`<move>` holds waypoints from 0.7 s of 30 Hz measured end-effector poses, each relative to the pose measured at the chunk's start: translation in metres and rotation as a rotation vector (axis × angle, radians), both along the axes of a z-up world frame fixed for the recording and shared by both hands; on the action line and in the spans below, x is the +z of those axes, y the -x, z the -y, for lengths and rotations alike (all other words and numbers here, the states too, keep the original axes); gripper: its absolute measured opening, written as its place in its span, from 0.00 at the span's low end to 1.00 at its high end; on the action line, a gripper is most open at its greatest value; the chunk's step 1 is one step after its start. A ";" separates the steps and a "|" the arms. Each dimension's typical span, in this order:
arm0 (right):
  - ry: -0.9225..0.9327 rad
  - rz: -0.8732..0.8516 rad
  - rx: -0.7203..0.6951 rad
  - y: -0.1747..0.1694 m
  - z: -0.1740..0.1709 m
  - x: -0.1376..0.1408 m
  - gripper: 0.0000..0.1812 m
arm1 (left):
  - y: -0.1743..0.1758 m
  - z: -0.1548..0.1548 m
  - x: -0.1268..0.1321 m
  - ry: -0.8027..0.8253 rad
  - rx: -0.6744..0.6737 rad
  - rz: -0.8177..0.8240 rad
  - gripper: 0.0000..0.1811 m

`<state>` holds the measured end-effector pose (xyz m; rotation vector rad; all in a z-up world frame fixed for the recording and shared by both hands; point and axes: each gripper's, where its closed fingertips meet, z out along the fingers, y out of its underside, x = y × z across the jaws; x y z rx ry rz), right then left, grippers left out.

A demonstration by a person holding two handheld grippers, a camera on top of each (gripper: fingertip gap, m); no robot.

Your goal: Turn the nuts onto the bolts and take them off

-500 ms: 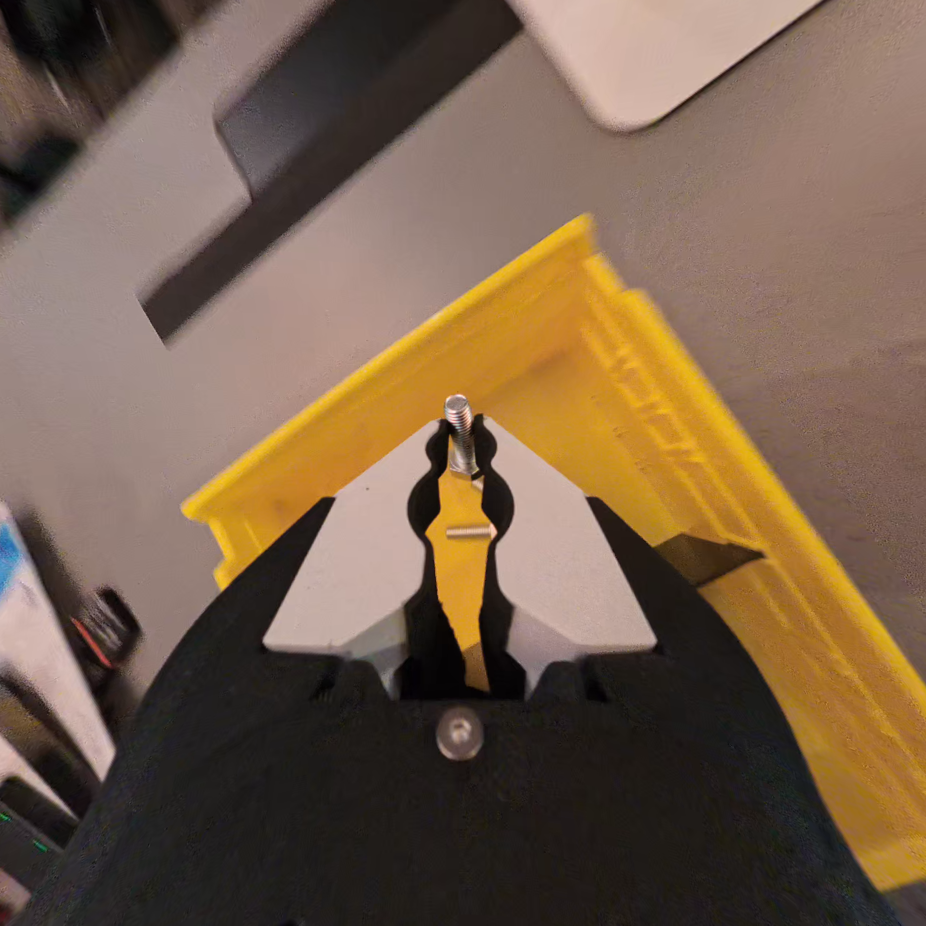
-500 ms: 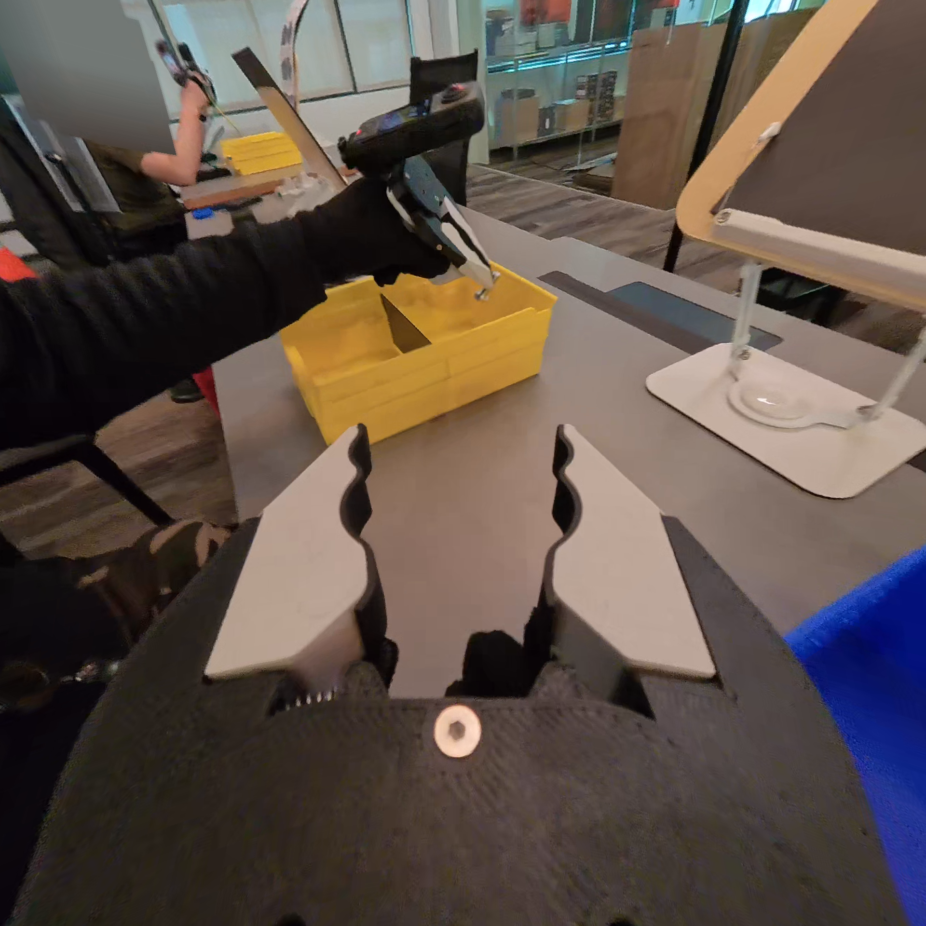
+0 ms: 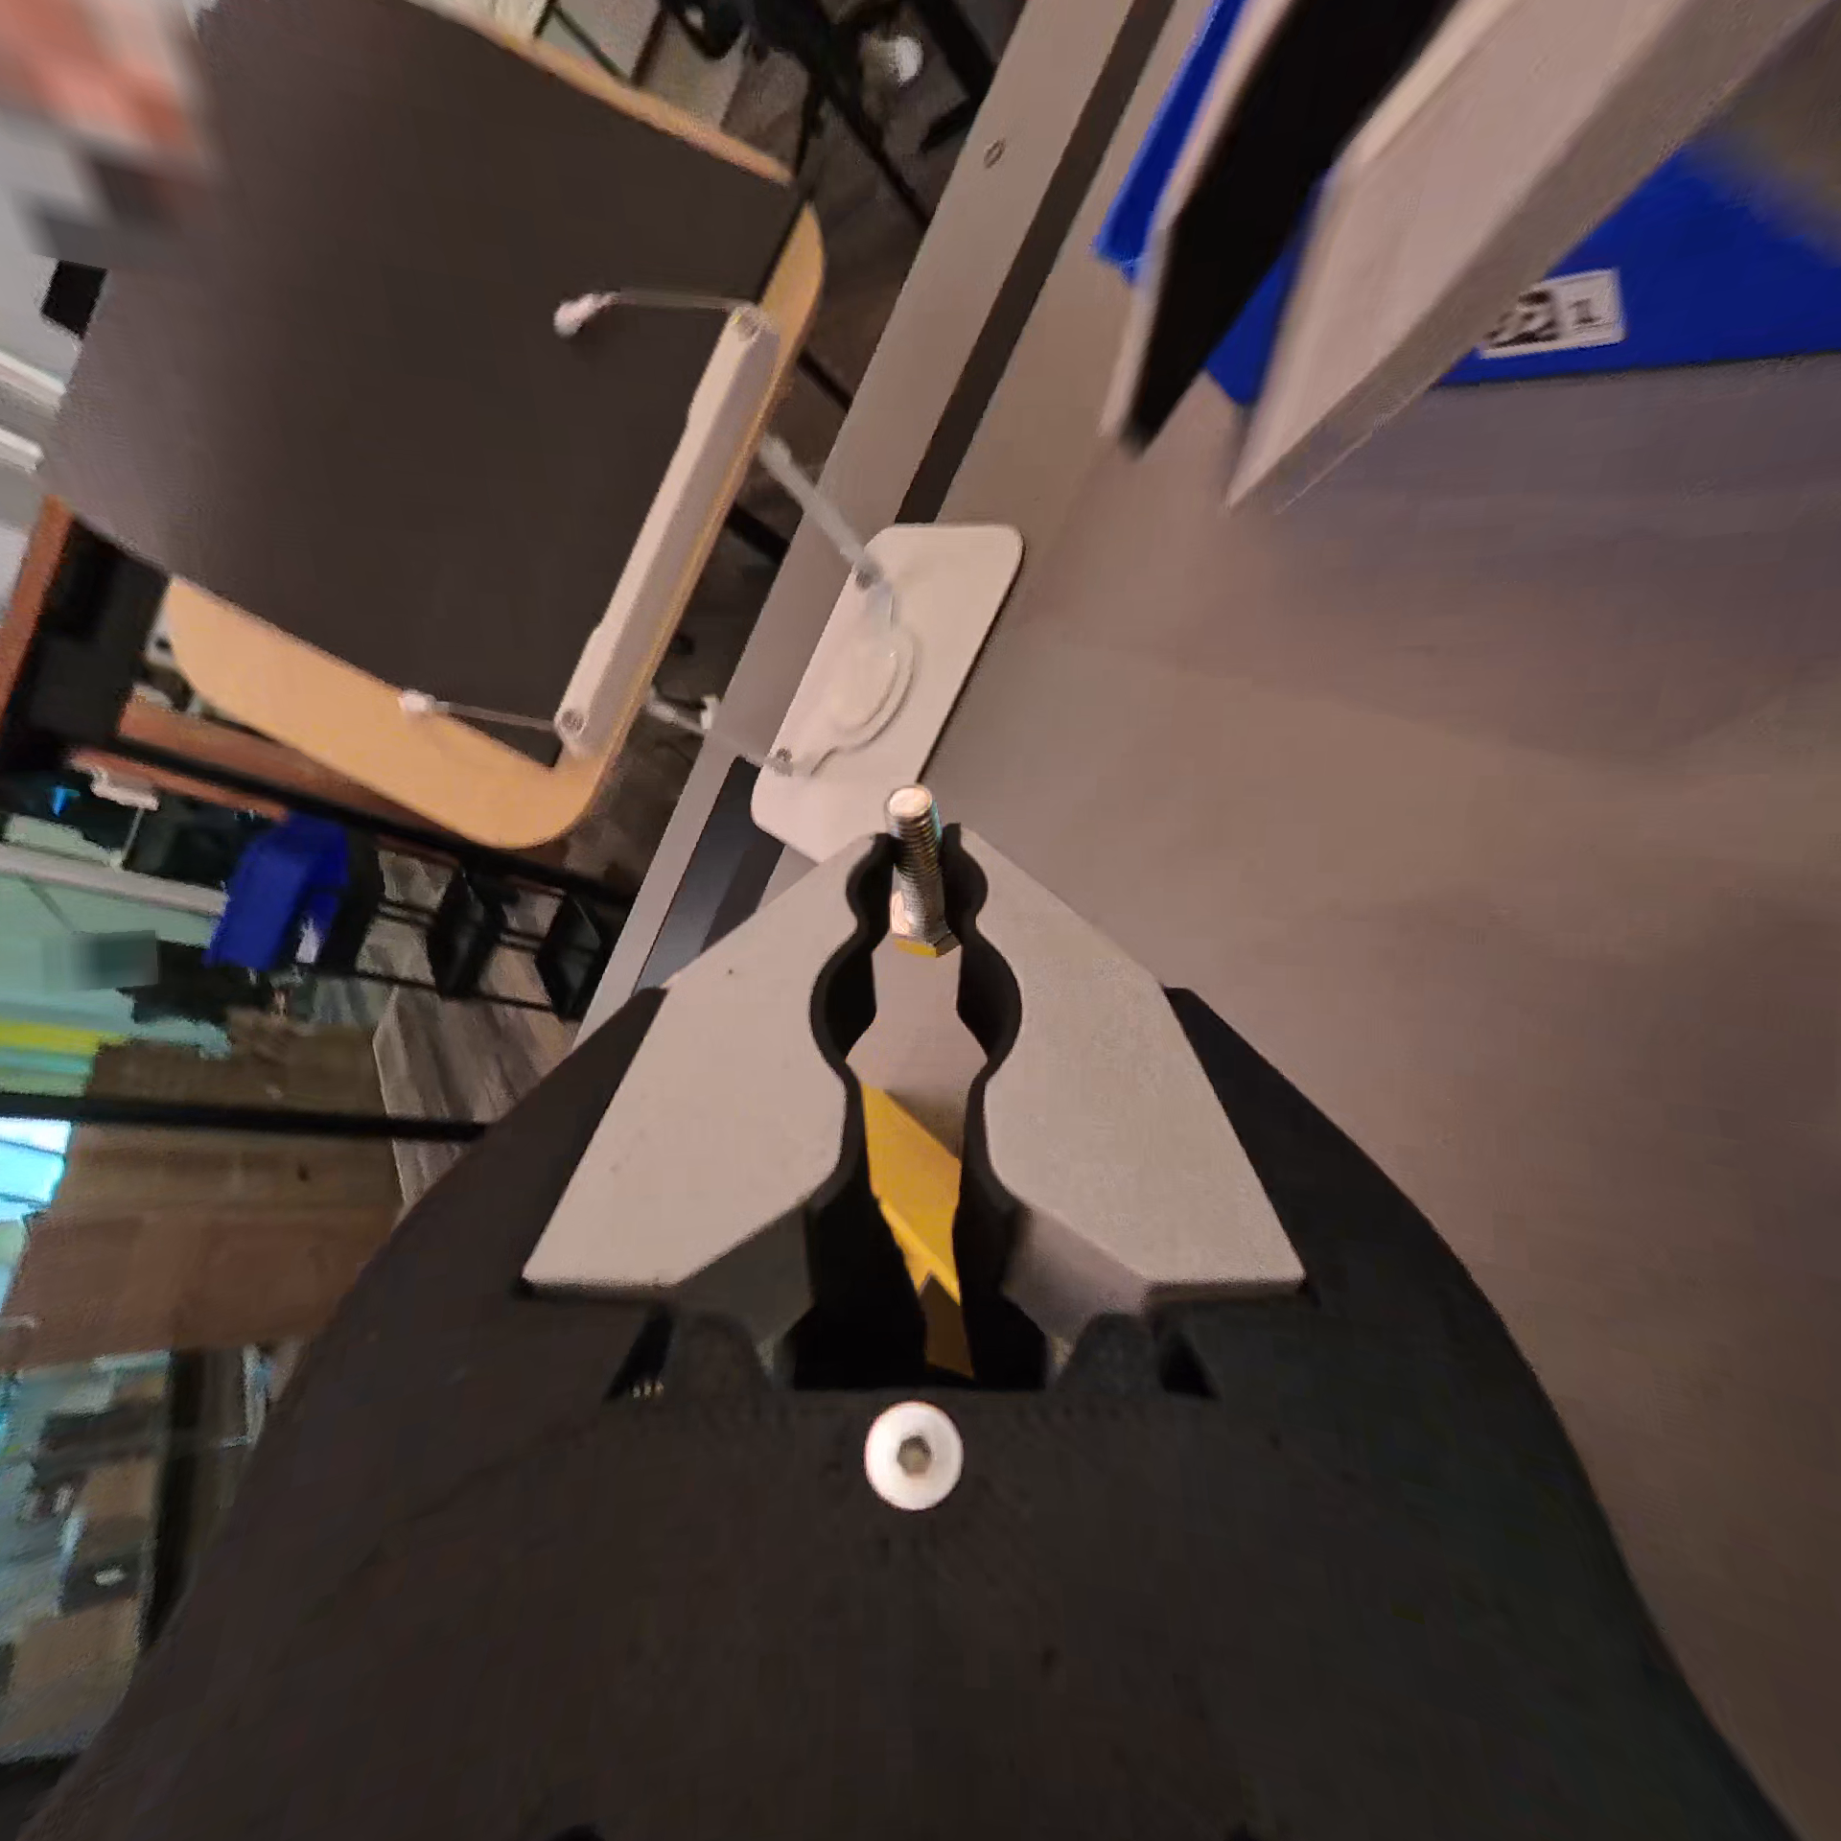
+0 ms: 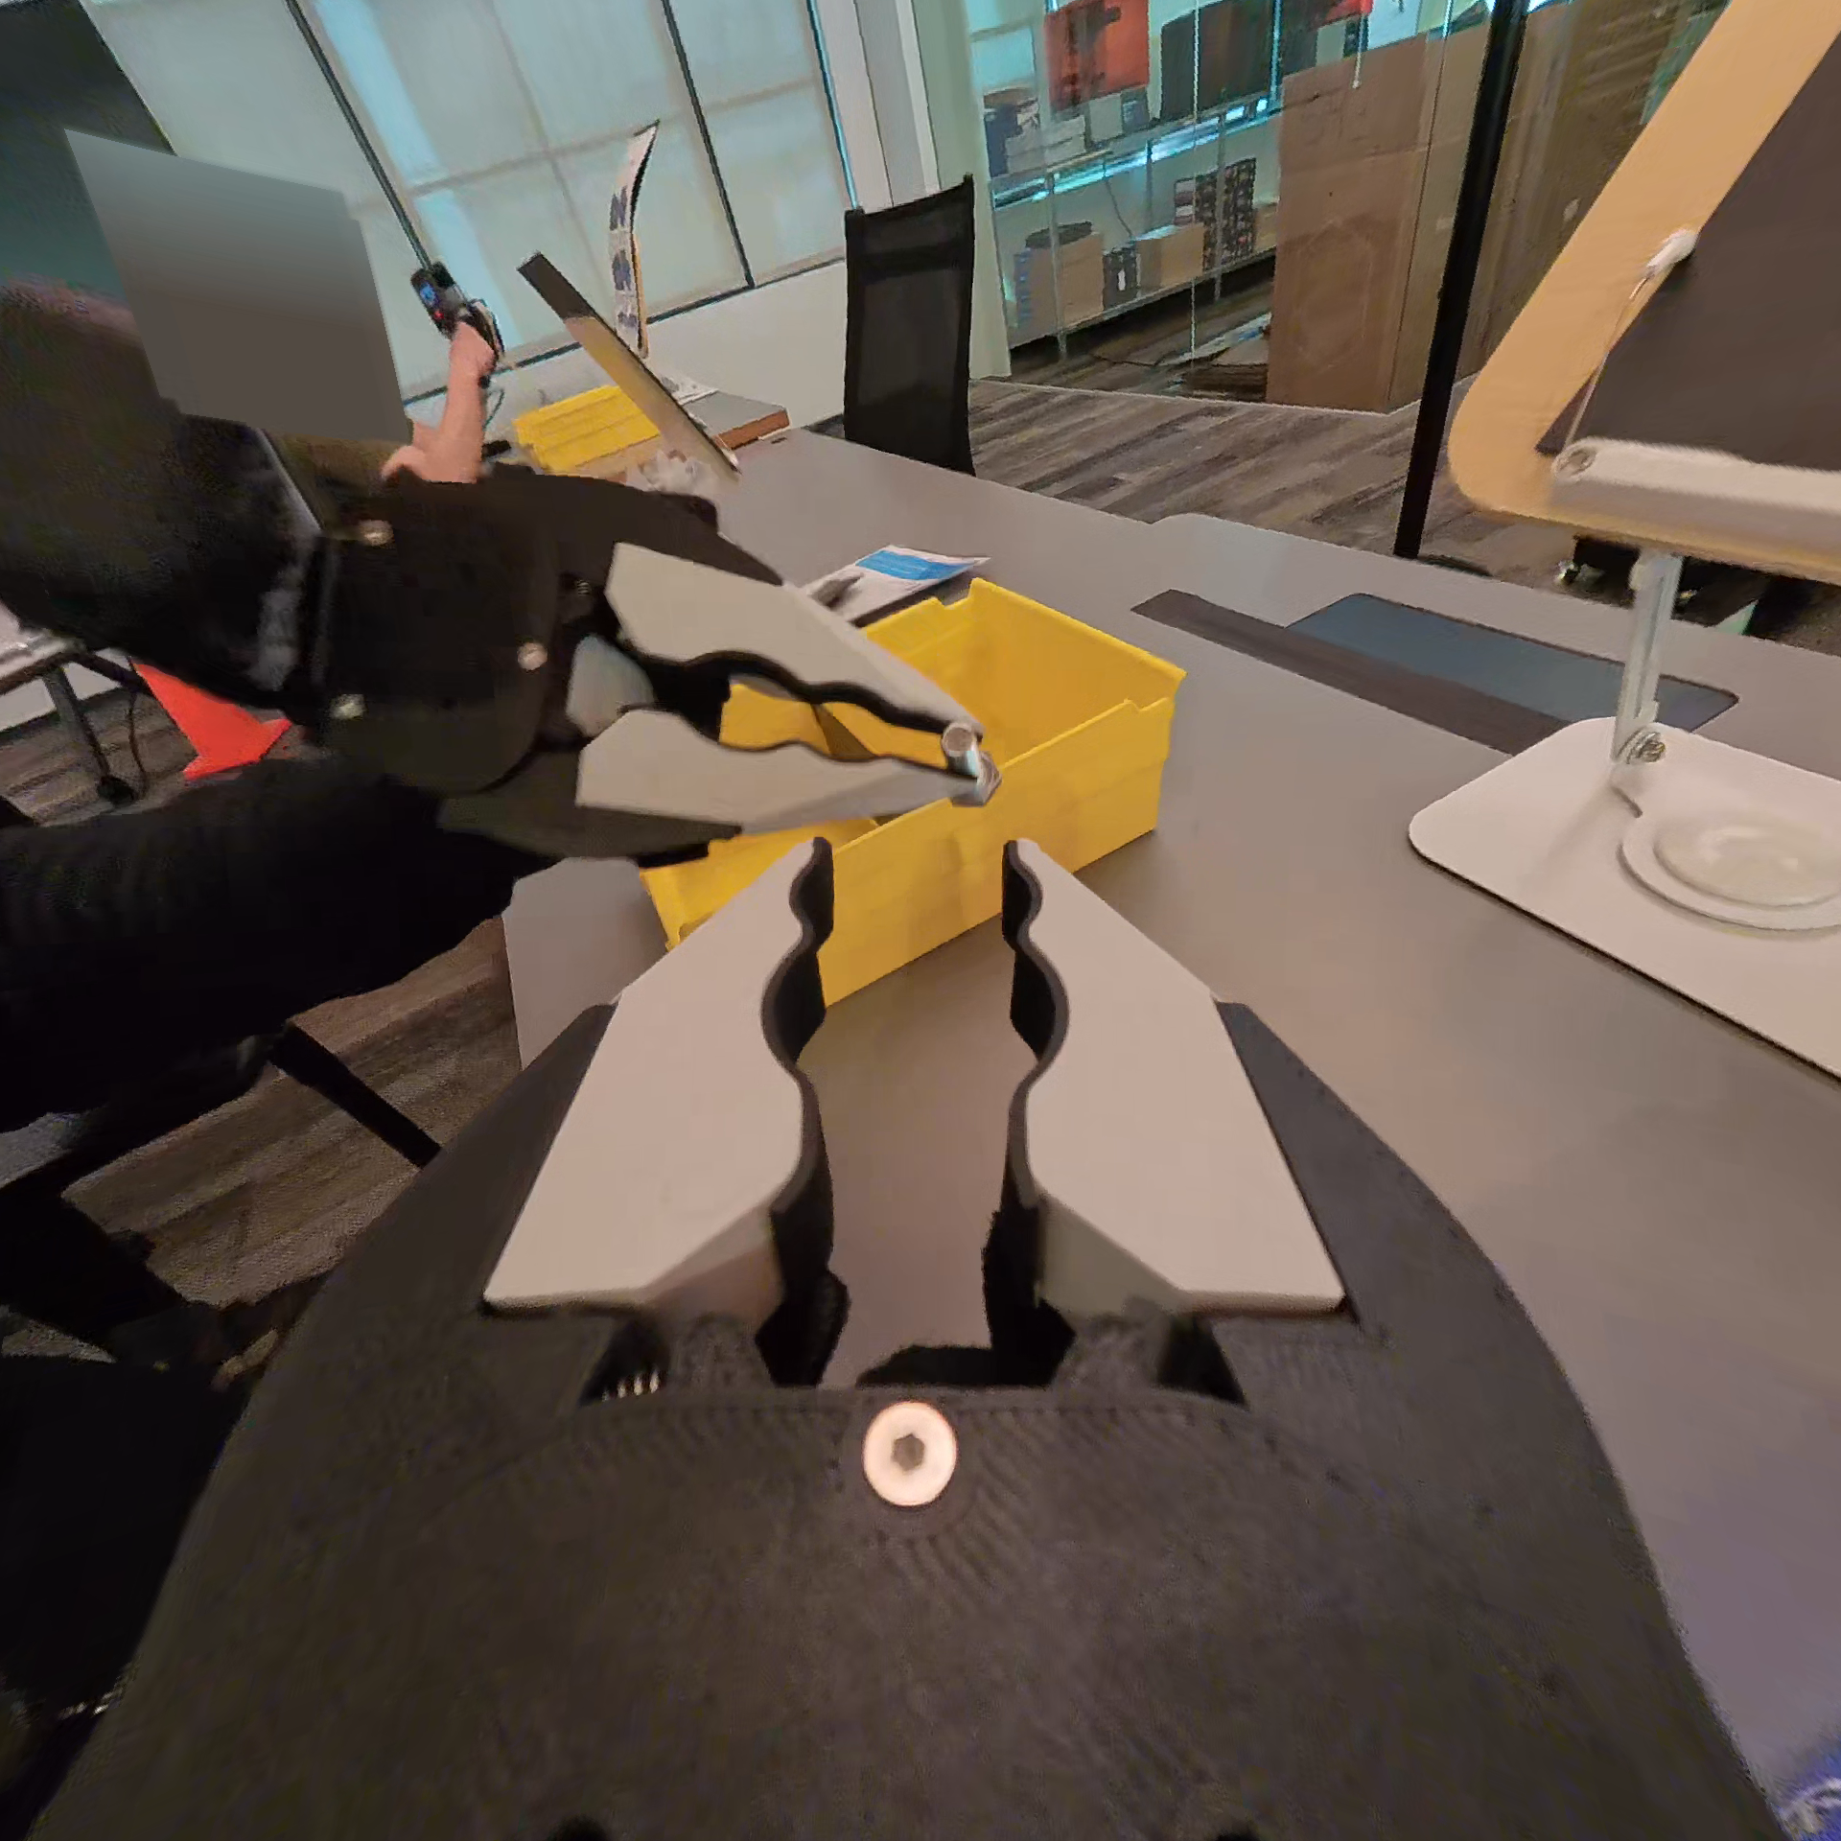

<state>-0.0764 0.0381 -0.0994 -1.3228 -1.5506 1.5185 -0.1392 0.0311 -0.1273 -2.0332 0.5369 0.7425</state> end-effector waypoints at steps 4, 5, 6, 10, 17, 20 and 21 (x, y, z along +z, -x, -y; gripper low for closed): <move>-0.005 0.044 -0.011 0.009 0.010 -0.019 0.18 | -0.038 -0.004 -0.003 -0.005 -0.068 -0.094 0.04; -0.002 0.042 -0.024 0.010 0.010 -0.022 0.16 | -0.041 -0.005 -0.006 0.004 -0.063 -0.123 0.04; 0.006 0.040 -0.032 0.010 0.010 -0.024 0.15 | -0.042 -0.006 -0.009 0.005 -0.060 -0.153 0.04; 0.023 0.074 -0.045 0.011 0.006 -0.035 0.14 | -0.044 -0.006 -0.021 0.023 -0.083 -0.192 0.04; 0.078 0.099 -0.009 0.014 0.011 -0.045 0.05 | -0.050 -0.007 -0.026 0.043 -0.104 -0.243 0.04; 0.061 0.113 -0.007 0.014 0.009 -0.051 0.05 | -0.052 -0.008 -0.031 0.051 -0.114 -0.215 0.05; 0.052 0.117 -0.004 0.013 0.009 -0.052 0.04 | -0.053 -0.007 -0.033 0.055 -0.128 -0.205 0.05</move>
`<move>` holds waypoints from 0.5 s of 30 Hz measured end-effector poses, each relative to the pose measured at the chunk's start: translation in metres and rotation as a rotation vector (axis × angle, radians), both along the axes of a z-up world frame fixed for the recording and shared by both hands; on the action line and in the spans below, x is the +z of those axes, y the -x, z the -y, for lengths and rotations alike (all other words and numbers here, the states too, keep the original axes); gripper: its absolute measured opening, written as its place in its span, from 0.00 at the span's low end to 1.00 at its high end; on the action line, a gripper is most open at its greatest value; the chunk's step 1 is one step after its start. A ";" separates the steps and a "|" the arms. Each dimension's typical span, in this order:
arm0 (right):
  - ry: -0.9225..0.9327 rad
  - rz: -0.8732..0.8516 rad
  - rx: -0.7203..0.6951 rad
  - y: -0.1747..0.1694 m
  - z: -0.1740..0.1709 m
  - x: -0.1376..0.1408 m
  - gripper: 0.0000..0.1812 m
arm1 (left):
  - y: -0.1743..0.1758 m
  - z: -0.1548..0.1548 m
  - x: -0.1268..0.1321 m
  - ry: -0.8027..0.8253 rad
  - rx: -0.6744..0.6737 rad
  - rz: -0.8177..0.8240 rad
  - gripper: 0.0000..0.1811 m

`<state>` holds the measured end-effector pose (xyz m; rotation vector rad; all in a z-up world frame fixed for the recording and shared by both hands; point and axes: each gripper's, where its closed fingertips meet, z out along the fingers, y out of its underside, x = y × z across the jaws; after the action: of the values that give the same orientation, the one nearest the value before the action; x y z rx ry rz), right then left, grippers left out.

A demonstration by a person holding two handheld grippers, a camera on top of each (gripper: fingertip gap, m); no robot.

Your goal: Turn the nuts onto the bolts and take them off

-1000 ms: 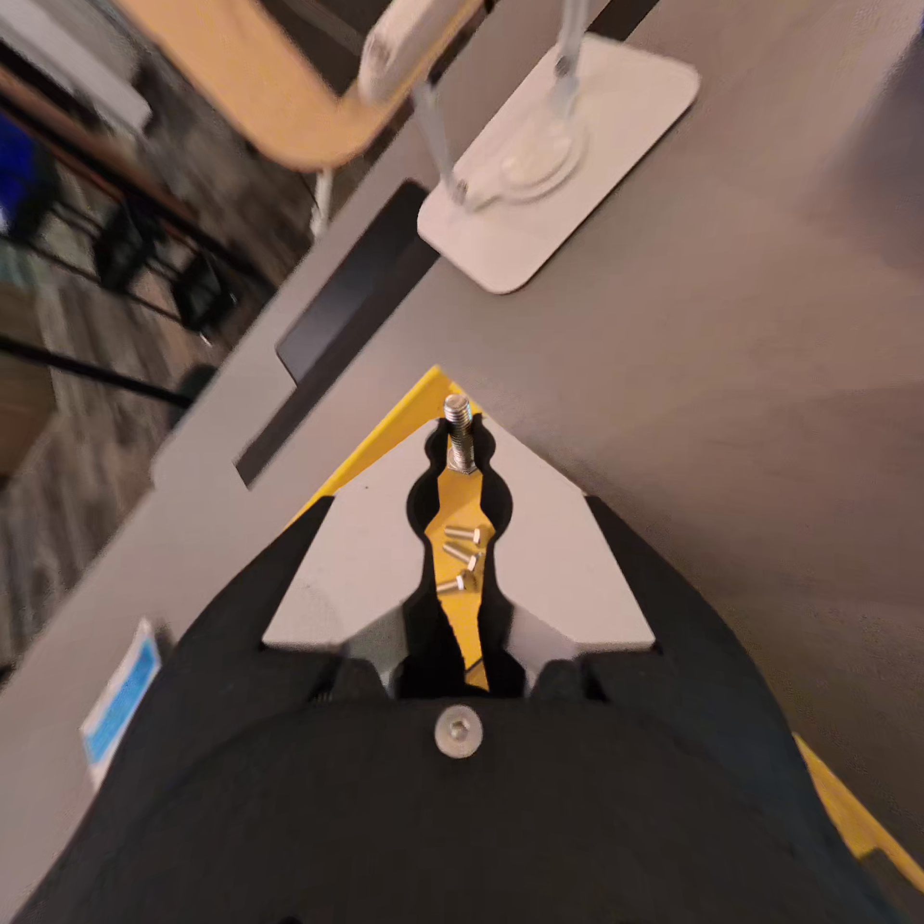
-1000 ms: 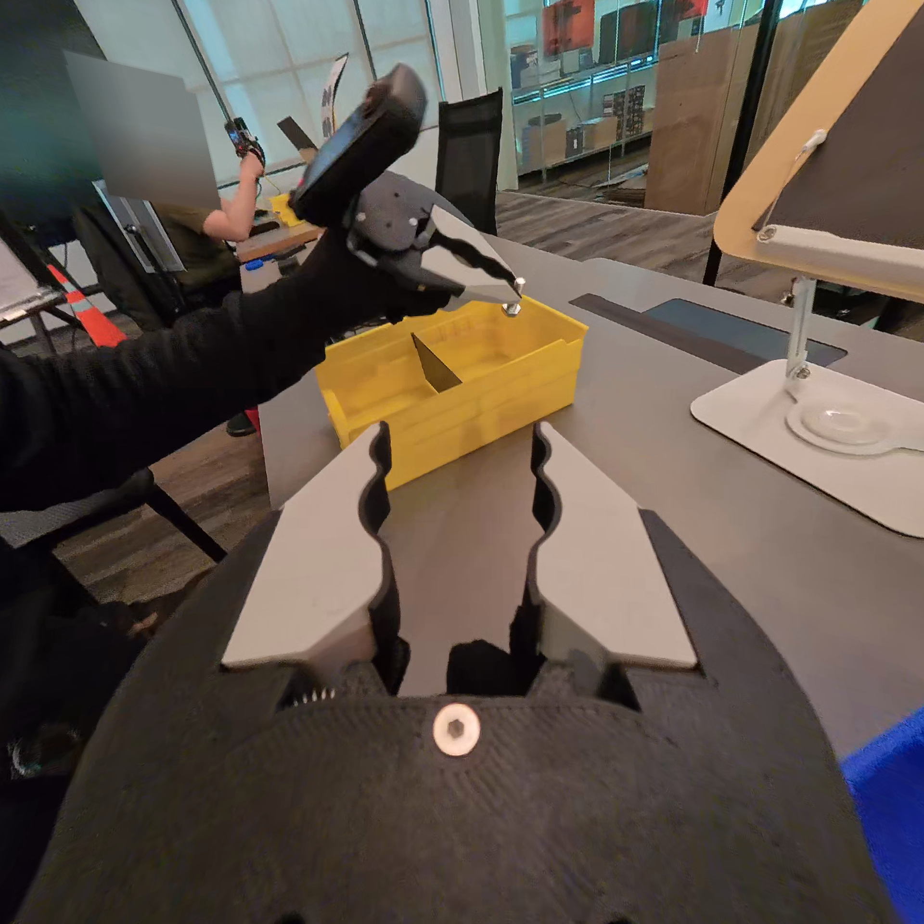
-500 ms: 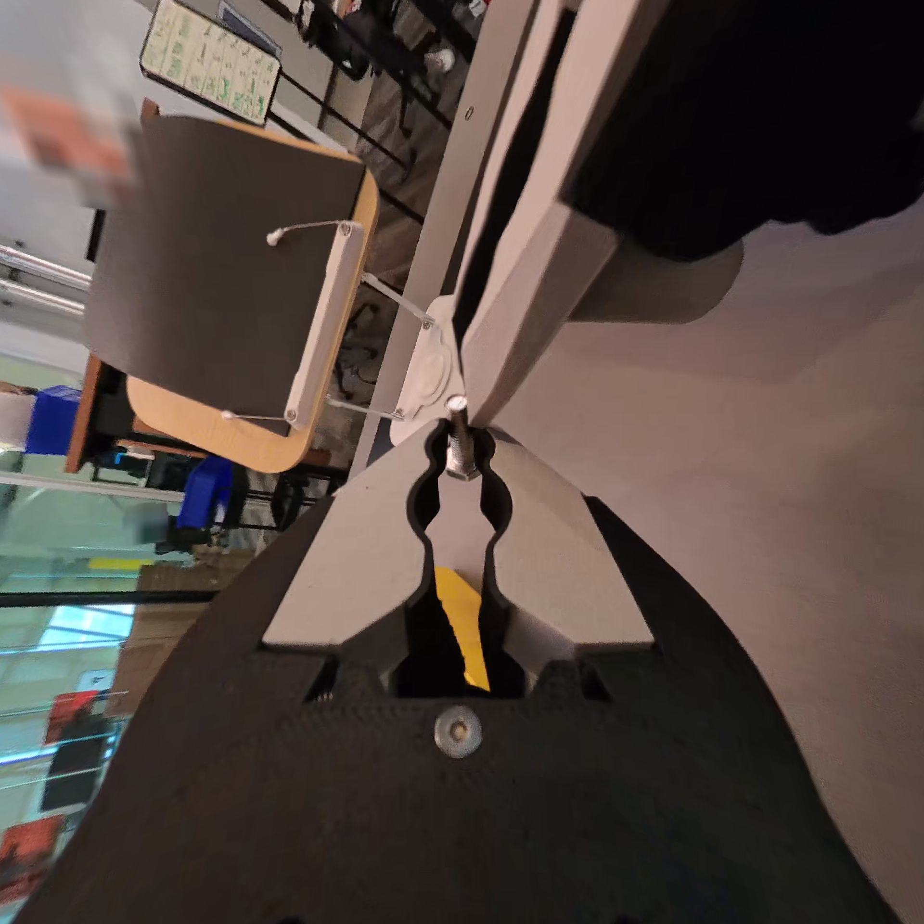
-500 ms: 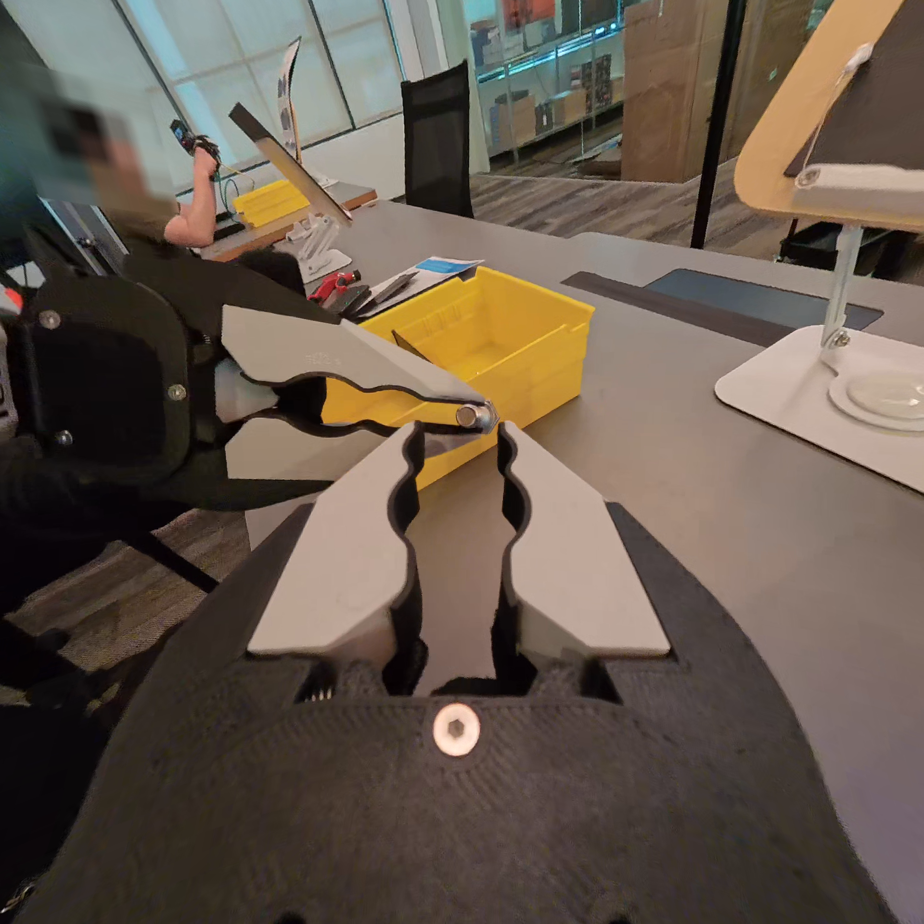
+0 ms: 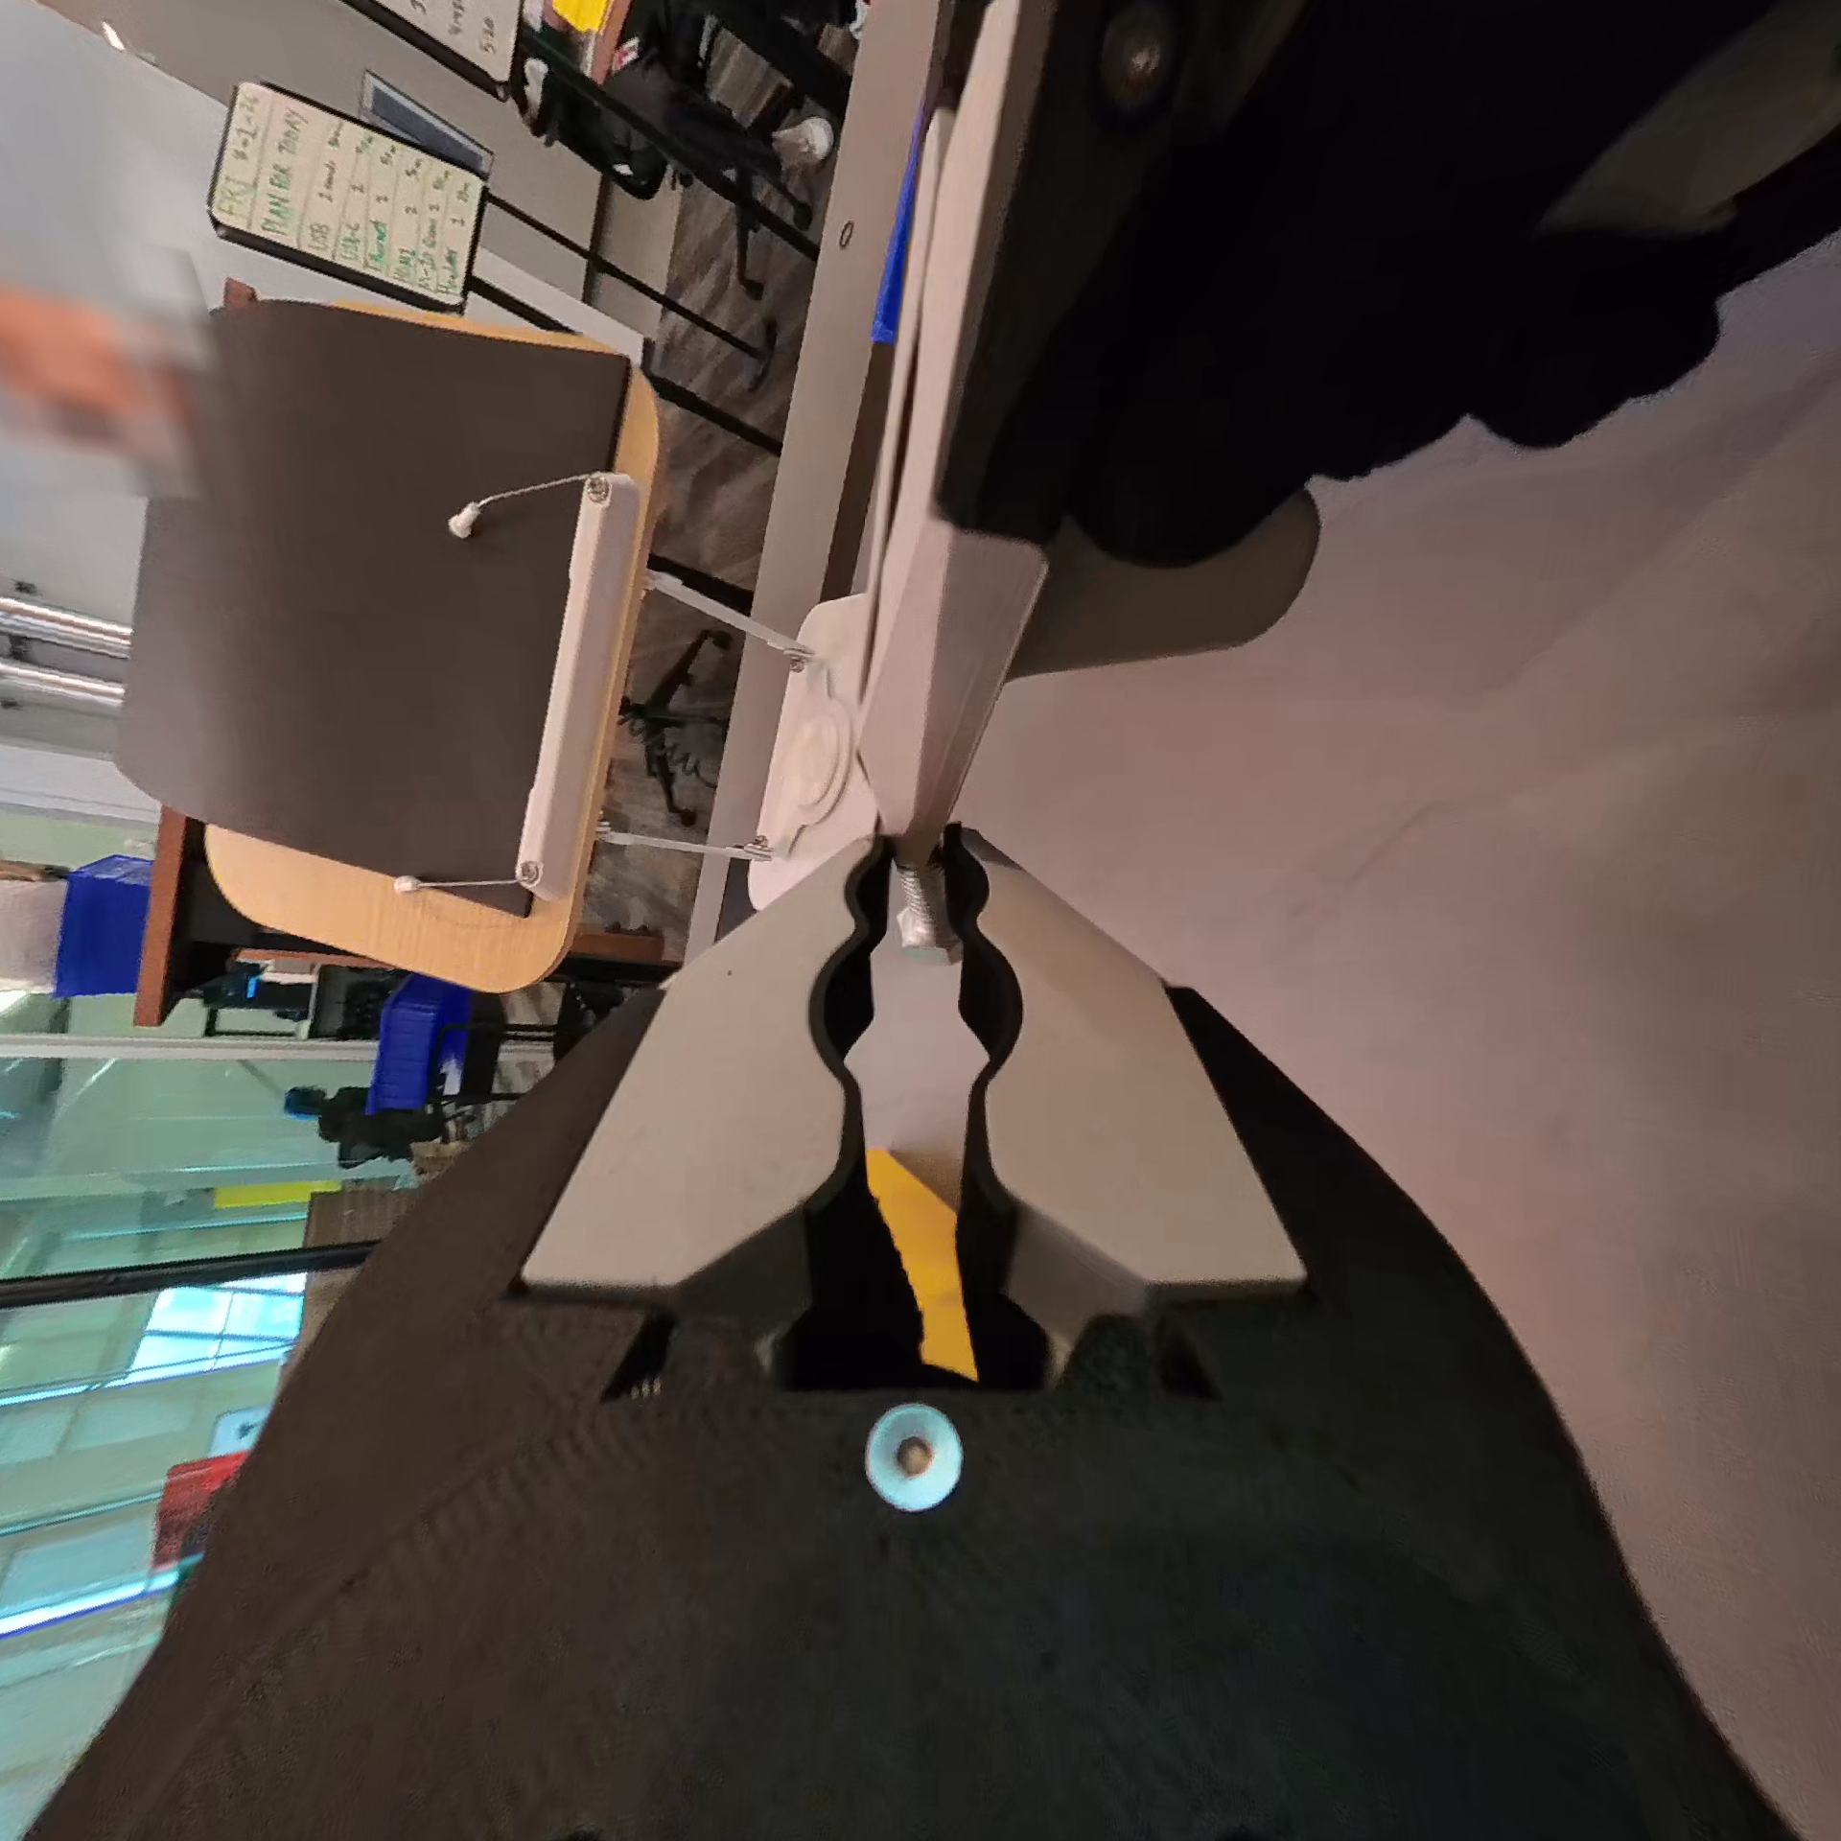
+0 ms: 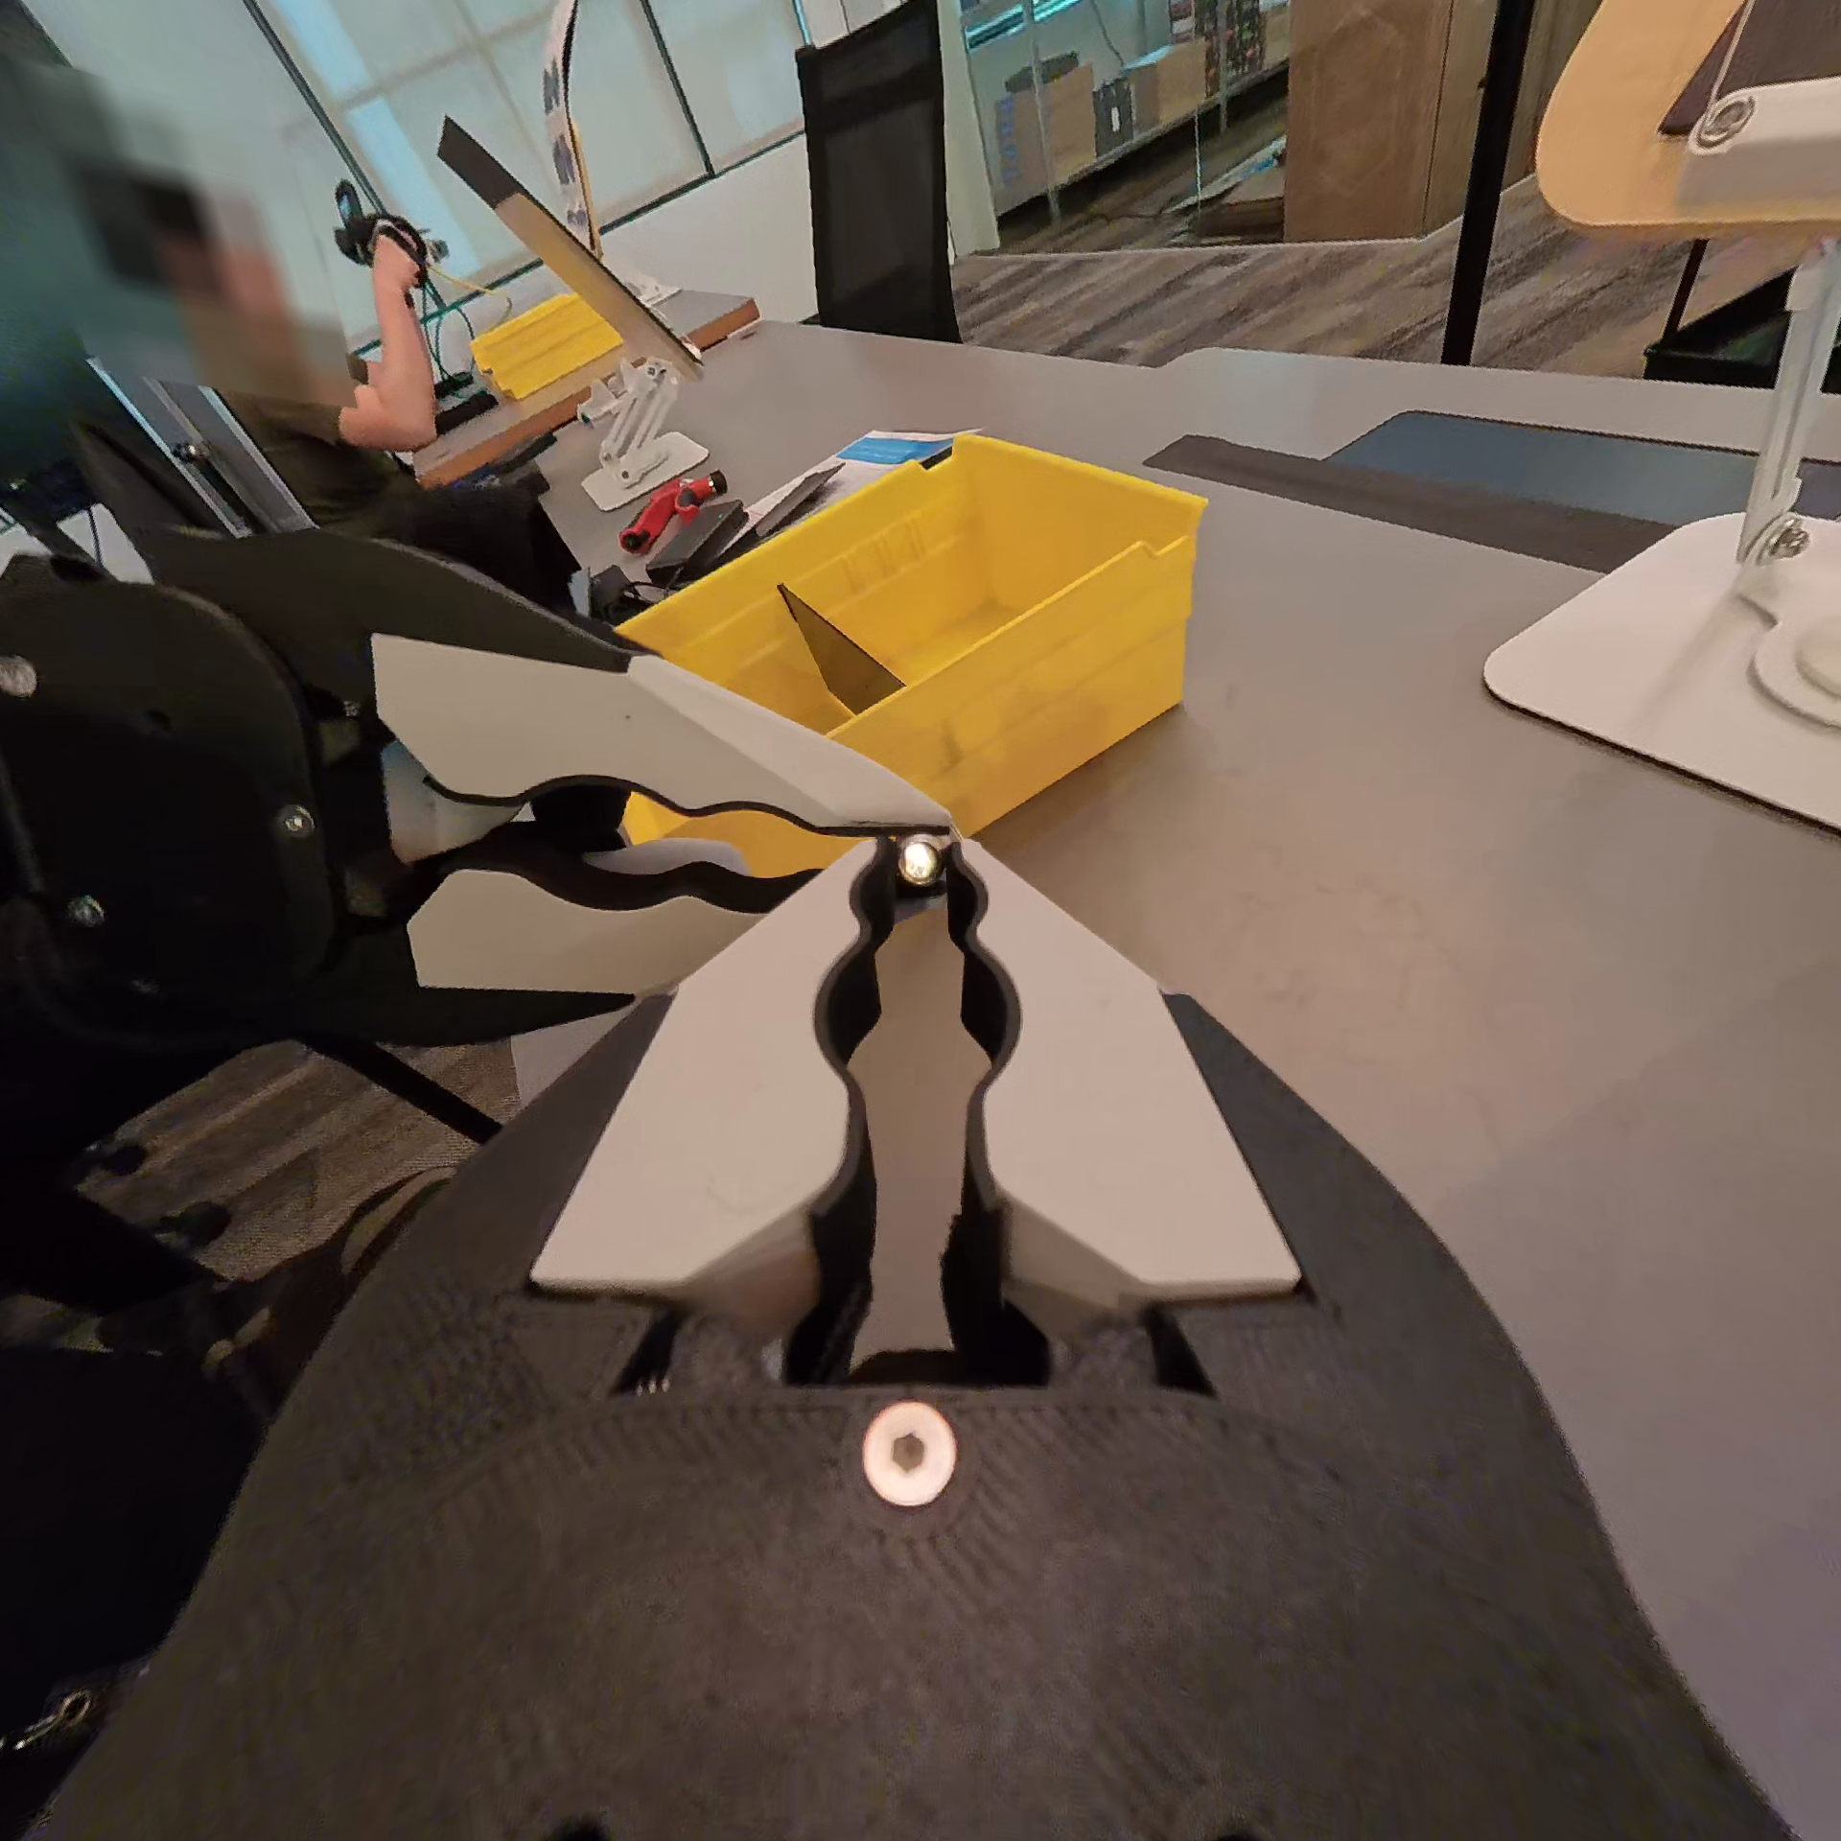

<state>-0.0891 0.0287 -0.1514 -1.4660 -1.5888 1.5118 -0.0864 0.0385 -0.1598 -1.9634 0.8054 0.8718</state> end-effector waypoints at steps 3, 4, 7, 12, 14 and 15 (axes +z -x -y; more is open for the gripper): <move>-0.030 0.025 -0.012 -0.002 -0.006 -0.004 0.04 | 0.006 0.005 -0.002 0.067 -0.008 0.059 0.12; -0.049 0.043 -0.013 -0.003 -0.009 -0.008 0.04 | 0.015 0.007 0.001 0.076 0.006 0.055 0.18; -0.166 0.168 0.038 -0.009 -0.008 -0.032 0.04 | 0.049 0.022 0.013 0.108 0.077 0.091 0.17; -0.372 0.440 0.163 -0.027 0.002 -0.090 0.05 | 0.091 0.048 0.033 0.118 0.175 0.116 0.13; -0.398 0.499 0.188 -0.031 0.006 -0.103 0.05 | 0.098 0.055 0.031 0.151 0.195 0.116 0.13; -0.419 0.534 0.199 -0.034 0.006 -0.109 0.05 | 0.102 0.059 0.028 0.177 0.205 0.128 0.13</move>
<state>-0.0554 0.0227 -0.2609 -1.5681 -2.2528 0.8230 -0.1882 -0.0208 -0.1322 -2.2637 0.6334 0.8048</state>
